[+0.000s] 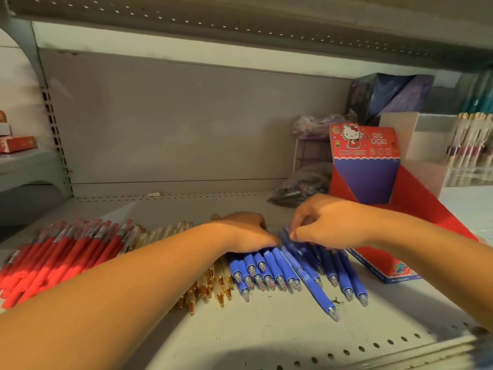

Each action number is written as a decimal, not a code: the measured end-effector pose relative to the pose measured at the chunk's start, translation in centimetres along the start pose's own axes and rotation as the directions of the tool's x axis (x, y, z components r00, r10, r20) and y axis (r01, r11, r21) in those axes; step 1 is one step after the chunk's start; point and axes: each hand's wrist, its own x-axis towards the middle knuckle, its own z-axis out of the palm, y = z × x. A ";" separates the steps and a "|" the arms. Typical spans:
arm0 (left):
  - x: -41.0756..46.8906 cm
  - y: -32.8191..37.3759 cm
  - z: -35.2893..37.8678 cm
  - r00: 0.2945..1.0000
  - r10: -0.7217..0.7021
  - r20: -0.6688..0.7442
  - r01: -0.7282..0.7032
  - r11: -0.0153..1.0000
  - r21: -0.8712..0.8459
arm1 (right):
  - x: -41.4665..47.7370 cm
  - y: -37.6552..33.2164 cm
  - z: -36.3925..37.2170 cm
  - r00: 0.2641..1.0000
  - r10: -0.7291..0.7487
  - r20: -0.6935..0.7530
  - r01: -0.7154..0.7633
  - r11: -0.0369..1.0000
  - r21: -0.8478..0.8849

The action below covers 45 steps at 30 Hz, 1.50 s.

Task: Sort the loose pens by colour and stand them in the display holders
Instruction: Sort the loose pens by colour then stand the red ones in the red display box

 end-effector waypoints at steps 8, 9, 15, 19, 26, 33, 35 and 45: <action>0.4 -0.1 0.1 1.000 -0.002 -0.003 0.002 0.999 -0.037 | -3.8 2.7 -1.1 0.881 0.025 0.472 0.077 0.977 -0.197; 0.5 -0.1 0.2 1.000 -0.002 -0.005 0.002 0.999 -0.036 | -4.1 3.1 -1.1 0.870 0.003 0.492 0.105 0.976 -0.190; 0.4 0.0 0.3 0.999 -0.017 -0.030 0.017 1.000 -0.009 | -4.3 4.2 1.0 0.922 -0.159 0.353 0.222 0.964 -0.148; 0.2 0.5 0.3 0.996 -0.034 -0.082 0.036 0.999 0.029 | -4.1 4.6 2.1 0.938 -0.197 0.285 0.263 0.941 -0.214; -0.5 0.7 0.1 0.998 0.015 -0.060 -0.016 1.000 -0.022 | -3.0 3.8 2.6 0.954 -0.258 0.154 0.290 0.925 -0.247; -1.0 0.6 -0.2 0.984 0.179 0.016 -0.178 0.983 -0.035 | -1.1 2.4 0.1 0.997 0.079 -0.008 -0.079 0.983 -0.165; -1.0 0.6 -0.2 0.983 0.184 0.026 -0.183 0.983 -0.029 | -0.4 1.2 0.6 0.972 0.211 0.102 -0.165 0.924 -0.344; -0.8 0.6 -0.1 0.981 0.196 0.017 -0.195 0.980 -0.025 | 1.2 1.1 0.5 0.908 0.345 0.239 -0.335 0.939 -0.084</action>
